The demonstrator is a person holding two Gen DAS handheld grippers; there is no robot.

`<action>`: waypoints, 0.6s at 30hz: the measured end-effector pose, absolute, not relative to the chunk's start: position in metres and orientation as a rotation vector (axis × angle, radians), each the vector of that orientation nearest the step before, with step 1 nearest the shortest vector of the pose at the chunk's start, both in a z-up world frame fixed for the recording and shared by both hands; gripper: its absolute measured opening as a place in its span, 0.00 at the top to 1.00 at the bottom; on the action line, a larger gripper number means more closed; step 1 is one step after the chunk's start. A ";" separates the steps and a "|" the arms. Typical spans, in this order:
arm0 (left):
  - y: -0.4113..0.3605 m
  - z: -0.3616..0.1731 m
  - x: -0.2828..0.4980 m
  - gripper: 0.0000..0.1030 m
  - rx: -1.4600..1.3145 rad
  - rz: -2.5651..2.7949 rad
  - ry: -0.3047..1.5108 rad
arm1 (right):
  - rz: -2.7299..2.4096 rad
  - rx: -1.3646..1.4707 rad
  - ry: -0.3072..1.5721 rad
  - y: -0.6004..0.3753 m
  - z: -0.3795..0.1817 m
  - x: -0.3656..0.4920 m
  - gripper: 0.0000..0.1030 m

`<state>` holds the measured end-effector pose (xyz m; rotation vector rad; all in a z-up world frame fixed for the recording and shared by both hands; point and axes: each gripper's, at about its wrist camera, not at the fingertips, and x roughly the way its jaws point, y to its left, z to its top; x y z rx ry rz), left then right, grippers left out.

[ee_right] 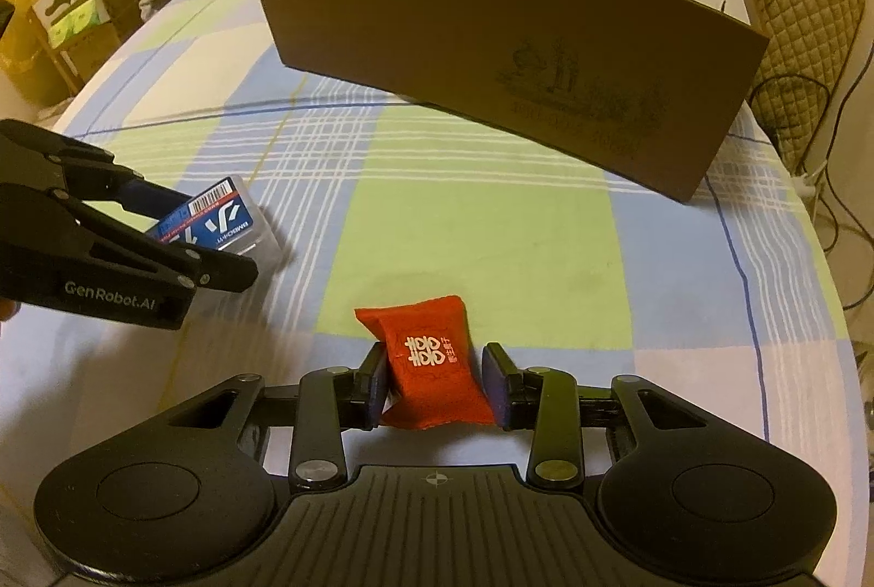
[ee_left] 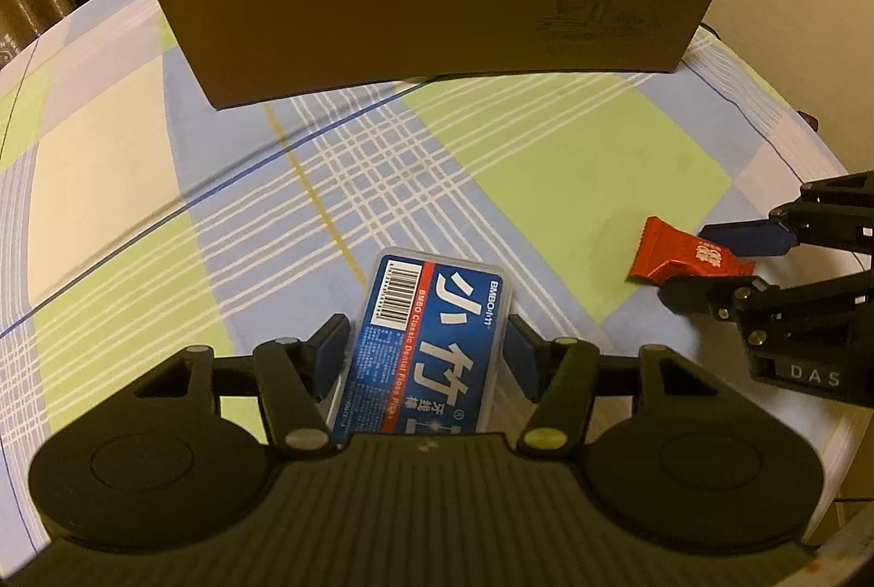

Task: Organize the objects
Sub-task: 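Lift and carry the blue case and red packet into the brown box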

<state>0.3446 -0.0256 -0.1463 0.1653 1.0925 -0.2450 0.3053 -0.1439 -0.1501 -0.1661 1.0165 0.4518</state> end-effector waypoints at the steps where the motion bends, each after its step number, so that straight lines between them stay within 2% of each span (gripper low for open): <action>1: -0.025 -0.146 0.344 0.45 0.164 -0.242 1.093 | 0.454 -0.171 1.015 -0.144 -0.150 0.305 0.68; 4: -0.023 -0.146 0.345 0.45 0.161 -0.236 1.096 | 0.460 -0.171 1.018 -0.145 -0.150 0.306 0.74; 18: -0.016 -0.136 0.345 0.45 0.139 -0.227 1.098 | 0.473 -0.129 1.040 -0.151 -0.149 0.307 0.77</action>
